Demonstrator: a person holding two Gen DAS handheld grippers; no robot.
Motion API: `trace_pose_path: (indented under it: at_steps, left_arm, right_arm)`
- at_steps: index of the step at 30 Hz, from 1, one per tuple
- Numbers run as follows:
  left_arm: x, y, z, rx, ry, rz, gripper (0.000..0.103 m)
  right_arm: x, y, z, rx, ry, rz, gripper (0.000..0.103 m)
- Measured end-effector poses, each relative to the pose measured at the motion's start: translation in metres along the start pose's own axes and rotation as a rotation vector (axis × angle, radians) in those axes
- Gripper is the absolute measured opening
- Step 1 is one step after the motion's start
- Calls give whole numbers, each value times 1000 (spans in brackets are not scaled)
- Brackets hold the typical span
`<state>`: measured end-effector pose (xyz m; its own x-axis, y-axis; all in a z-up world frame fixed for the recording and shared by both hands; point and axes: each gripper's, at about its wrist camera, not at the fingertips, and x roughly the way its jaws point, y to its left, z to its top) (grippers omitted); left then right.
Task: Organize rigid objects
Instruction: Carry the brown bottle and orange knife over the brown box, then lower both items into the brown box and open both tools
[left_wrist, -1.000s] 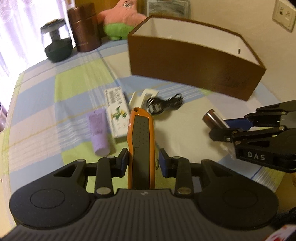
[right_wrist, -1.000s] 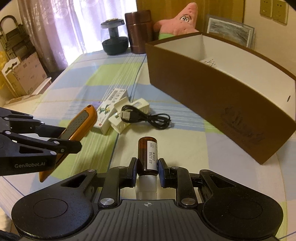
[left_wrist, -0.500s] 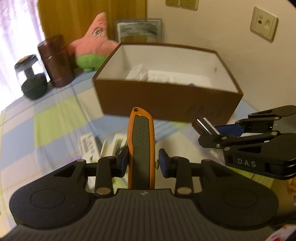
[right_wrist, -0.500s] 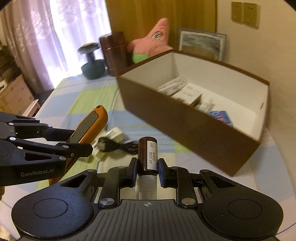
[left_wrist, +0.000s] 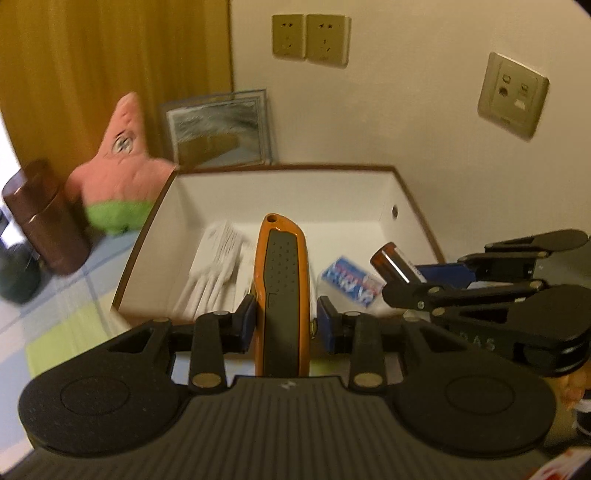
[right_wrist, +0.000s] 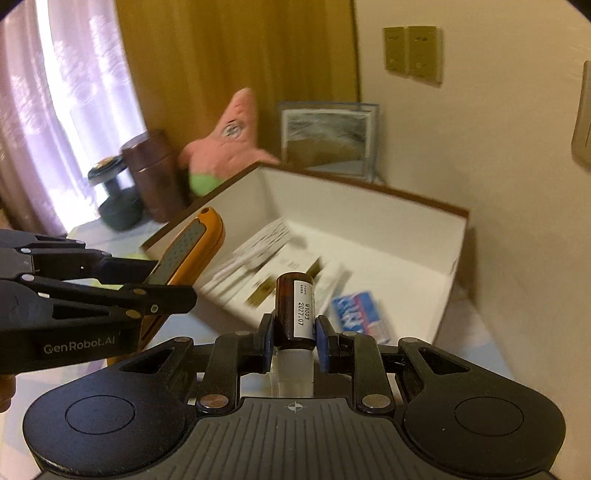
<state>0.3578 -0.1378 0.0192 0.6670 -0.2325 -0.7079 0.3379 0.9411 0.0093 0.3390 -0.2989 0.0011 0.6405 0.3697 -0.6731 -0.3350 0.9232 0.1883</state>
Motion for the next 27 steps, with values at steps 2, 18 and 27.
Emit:
trace_pose_path:
  at_steps: [2, 18, 27]
  left_arm:
    - [12, -1, 14, 16, 2, -17, 30]
    - [130, -2, 72, 57, 109, -69, 30]
    - [179, -2, 78, 81, 173, -89, 30]
  right_arm:
    - [6, -8, 10, 9, -6, -19, 20]
    - [96, -72, 50, 56, 78, -117, 20]
    - [137, -88, 52, 10, 128, -164, 20]
